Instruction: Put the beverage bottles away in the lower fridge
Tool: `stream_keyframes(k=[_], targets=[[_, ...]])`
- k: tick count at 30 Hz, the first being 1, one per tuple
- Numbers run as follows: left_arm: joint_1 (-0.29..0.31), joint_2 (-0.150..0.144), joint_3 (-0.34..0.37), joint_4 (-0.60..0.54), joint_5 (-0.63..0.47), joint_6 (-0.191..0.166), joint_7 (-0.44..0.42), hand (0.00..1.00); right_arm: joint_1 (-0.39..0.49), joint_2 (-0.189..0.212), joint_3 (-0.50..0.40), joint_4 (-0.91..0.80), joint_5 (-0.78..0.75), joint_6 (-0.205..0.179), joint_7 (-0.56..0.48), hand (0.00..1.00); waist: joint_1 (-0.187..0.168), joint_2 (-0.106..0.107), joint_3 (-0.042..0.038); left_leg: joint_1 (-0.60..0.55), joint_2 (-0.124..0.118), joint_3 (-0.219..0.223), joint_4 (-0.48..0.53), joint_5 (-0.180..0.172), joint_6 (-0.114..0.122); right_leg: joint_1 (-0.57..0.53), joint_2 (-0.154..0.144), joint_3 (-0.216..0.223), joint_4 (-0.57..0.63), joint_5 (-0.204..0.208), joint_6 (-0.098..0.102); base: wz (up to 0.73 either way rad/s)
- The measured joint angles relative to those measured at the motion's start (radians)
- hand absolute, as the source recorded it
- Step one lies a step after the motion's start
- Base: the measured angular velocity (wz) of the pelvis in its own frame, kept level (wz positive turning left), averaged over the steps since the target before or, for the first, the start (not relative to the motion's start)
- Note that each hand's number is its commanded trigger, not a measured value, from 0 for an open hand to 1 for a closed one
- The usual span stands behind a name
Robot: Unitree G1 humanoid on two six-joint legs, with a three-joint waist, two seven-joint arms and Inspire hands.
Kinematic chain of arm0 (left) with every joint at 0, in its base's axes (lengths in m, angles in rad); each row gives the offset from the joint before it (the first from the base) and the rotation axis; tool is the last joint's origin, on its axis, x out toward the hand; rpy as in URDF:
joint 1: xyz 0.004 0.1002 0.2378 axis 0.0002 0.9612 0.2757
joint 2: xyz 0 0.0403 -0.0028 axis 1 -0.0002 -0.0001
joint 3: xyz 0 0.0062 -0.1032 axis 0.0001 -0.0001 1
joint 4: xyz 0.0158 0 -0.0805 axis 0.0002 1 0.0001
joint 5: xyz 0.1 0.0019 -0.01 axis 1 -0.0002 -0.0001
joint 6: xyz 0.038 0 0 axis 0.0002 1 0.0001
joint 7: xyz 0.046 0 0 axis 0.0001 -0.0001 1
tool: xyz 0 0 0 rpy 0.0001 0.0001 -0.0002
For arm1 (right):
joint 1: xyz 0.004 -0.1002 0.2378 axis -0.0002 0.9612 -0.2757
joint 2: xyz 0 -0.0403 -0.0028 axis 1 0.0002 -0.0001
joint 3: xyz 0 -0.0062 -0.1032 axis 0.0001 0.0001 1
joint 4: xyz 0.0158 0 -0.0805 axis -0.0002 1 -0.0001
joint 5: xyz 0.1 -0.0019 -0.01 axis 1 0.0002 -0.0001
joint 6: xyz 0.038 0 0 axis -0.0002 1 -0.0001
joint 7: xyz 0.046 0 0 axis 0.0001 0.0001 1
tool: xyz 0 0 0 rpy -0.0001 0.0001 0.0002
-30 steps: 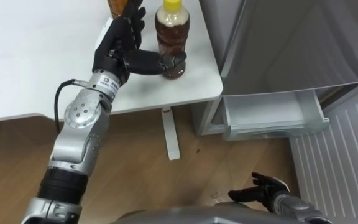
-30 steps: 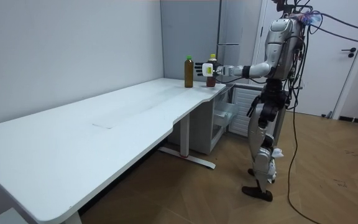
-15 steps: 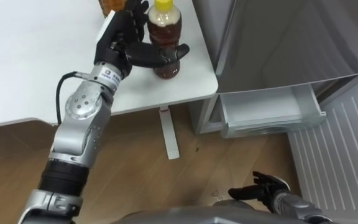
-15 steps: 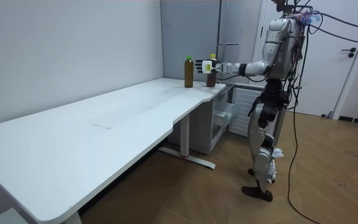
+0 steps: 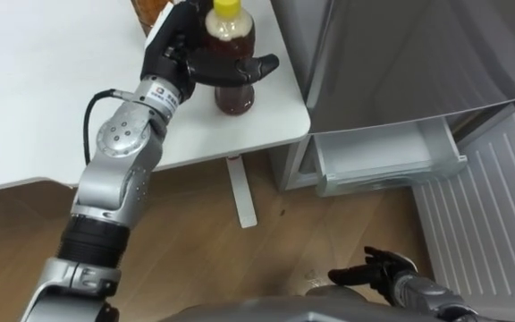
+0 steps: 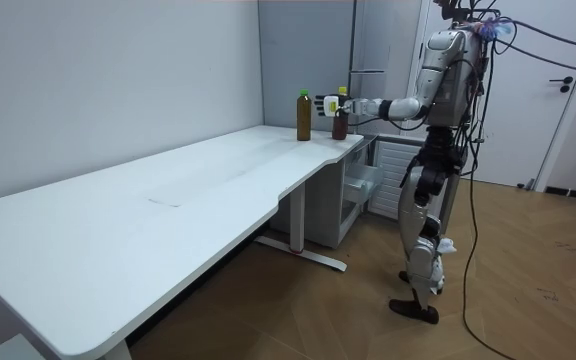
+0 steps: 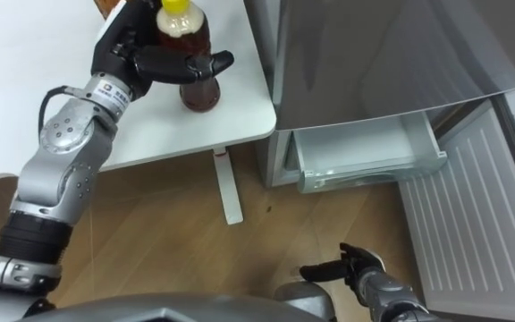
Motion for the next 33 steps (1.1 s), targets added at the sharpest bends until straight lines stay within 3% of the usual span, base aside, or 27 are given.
stream_keyframes(k=[33], targets=[[0.001, -0.001, -0.015, 0.011, -0.020, 0.019, 0.001, 1.00, 0.007, 0.000, 0.015, -0.042, 0.026, 0.019, -0.009, 0.00, 0.004, -0.002, 0.0006, 0.000, 0.000, 0.000, 0.002, 0.000, 0.000, 0.001, 0.000, 0.001, 0.001, 0.000, 0.000, 0.00]])
